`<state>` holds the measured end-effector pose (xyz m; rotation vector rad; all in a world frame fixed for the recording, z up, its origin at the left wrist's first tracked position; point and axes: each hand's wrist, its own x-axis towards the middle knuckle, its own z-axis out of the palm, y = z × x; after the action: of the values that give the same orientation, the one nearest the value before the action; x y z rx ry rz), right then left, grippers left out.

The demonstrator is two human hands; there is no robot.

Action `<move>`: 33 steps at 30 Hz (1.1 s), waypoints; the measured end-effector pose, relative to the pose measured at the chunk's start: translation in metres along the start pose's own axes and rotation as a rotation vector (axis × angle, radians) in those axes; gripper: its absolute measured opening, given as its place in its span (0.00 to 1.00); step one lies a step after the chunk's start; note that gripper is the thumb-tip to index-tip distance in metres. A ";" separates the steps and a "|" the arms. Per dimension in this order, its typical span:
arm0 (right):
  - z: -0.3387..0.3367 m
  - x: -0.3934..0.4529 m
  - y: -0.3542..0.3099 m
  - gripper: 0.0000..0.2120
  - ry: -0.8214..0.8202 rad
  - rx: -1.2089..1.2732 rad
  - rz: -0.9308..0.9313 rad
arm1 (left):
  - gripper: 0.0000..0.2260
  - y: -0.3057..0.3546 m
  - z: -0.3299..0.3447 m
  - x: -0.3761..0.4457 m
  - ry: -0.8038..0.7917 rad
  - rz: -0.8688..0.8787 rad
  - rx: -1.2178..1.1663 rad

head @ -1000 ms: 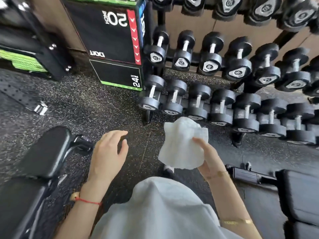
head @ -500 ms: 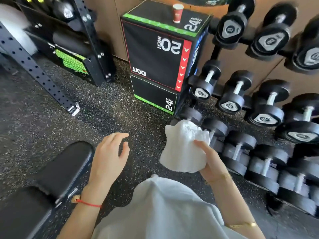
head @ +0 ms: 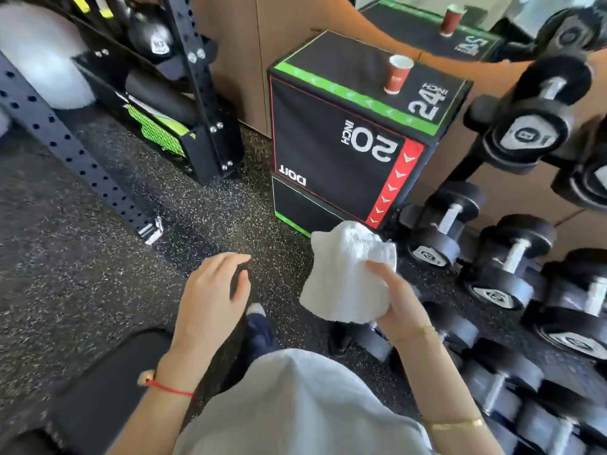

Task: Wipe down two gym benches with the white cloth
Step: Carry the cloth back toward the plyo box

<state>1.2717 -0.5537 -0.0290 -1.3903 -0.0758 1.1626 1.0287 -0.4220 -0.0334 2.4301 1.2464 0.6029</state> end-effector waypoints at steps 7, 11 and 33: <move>0.084 0.111 -0.038 0.12 0.010 0.056 -0.015 | 0.11 -0.063 0.002 0.140 -0.024 0.025 -0.003; 0.140 0.171 -0.068 0.12 0.034 0.103 -0.028 | 0.11 -0.098 -0.010 0.229 -0.040 0.094 0.013; 0.237 0.473 -0.272 0.10 0.213 0.272 -0.145 | 0.11 -0.116 0.073 0.614 -0.146 0.284 -0.066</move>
<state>1.5073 -0.0077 -0.0230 -1.2364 0.1275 0.8641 1.3095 0.1411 -0.0207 2.5630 0.8188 0.5202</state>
